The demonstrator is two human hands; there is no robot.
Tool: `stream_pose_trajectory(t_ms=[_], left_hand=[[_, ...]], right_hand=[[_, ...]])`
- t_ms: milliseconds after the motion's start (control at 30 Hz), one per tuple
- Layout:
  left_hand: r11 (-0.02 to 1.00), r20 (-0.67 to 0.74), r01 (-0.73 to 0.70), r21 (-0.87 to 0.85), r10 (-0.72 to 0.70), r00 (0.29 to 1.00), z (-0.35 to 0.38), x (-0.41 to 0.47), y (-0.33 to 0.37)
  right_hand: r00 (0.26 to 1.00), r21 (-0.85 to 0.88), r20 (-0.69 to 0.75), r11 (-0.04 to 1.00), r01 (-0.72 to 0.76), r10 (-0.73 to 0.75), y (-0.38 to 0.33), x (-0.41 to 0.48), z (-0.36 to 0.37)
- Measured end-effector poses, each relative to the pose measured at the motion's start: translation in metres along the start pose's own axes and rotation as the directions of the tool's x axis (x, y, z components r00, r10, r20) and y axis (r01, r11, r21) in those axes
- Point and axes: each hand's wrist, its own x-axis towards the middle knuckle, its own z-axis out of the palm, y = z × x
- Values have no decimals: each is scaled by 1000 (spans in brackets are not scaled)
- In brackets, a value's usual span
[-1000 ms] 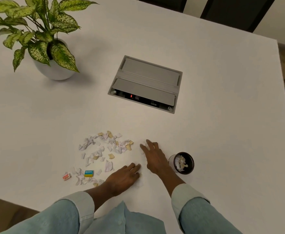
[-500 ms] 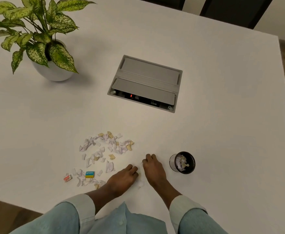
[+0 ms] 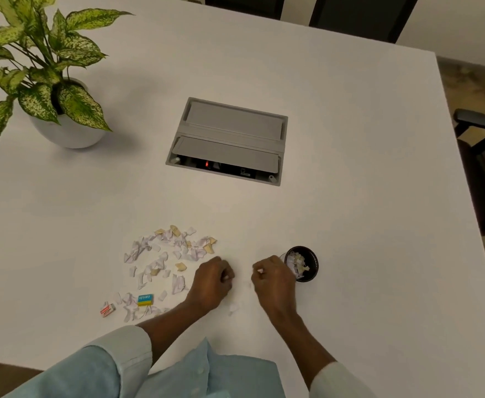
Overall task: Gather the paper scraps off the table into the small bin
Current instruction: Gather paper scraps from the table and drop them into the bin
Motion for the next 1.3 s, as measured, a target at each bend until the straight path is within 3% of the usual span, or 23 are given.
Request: stream_pose_trajectory(t_ms=[133, 233, 400, 533, 733, 833, 967, 1133, 1300], left_hand=[[985, -51, -111, -135, 105, 993, -5, 17, 58], [962, 2, -241, -126, 243, 970, -4, 31, 98], [941, 97, -322, -107, 332, 938, 10, 52, 135], [938, 96, -322, -132, 335, 937, 12, 55, 133], [968, 21, -205, -146, 210, 977, -3, 50, 88], [988, 106, -152, 7, 150, 983, -14, 39, 46], [934, 200, -101, 344, 32, 979, -20, 11, -10], [874, 325, -142, 465, -19, 946, -10, -29, -53], [851, 320, -183, 493, 18, 947, 5, -48, -62]], right_hand=[[949, 98, -284, 989, -112, 135, 11, 1, -47], [907, 52, -369, 979, -197, 202, 27, 7, -68], [940, 82, -264, 976, -202, 217, 45, 13, -80], [944, 112, -244, 974, -198, 220, 48, 13, -78], [955, 114, -252, 985, -130, 156, 43, -11, -55], [984, 150, -157, 987, -58, 82, 38, -29, -33], [994, 106, 104, 993, -50, 38, 35, -42, 0], [907, -134, 408, 990, -54, 104, 39, -49, 33], [894, -211, 446, 976, 60, 41, 41, -41, 49]])
